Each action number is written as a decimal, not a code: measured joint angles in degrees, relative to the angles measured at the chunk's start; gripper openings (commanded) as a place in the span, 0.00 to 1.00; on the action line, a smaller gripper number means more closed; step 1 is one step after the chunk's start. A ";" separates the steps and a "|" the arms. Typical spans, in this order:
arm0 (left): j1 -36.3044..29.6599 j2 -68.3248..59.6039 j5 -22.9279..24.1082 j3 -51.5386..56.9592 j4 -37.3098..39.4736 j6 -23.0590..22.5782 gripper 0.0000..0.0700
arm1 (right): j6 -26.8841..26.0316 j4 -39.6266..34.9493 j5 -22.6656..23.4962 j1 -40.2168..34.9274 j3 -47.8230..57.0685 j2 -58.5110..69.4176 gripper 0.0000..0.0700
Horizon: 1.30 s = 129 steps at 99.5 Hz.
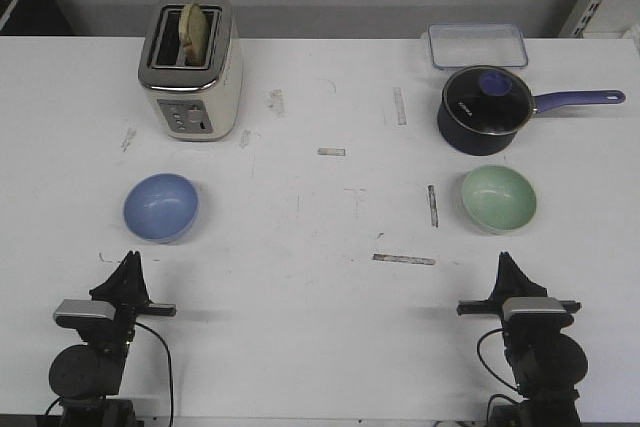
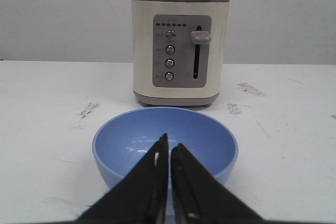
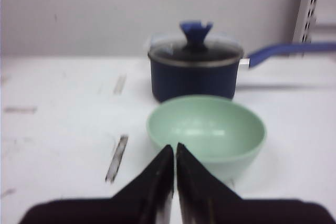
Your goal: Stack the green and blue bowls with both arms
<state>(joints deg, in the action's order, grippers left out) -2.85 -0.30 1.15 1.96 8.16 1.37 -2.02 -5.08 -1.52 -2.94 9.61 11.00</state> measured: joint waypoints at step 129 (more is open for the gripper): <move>0.00 0.00 0.00 0.00 0.00 0.00 0.00 | -10.47 -45.03 16.50 17.25 54.25 59.25 0.55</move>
<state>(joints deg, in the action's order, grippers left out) -2.85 -0.30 1.15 1.96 8.16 1.37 -12.49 -50.11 14.98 14.31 63.86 70.26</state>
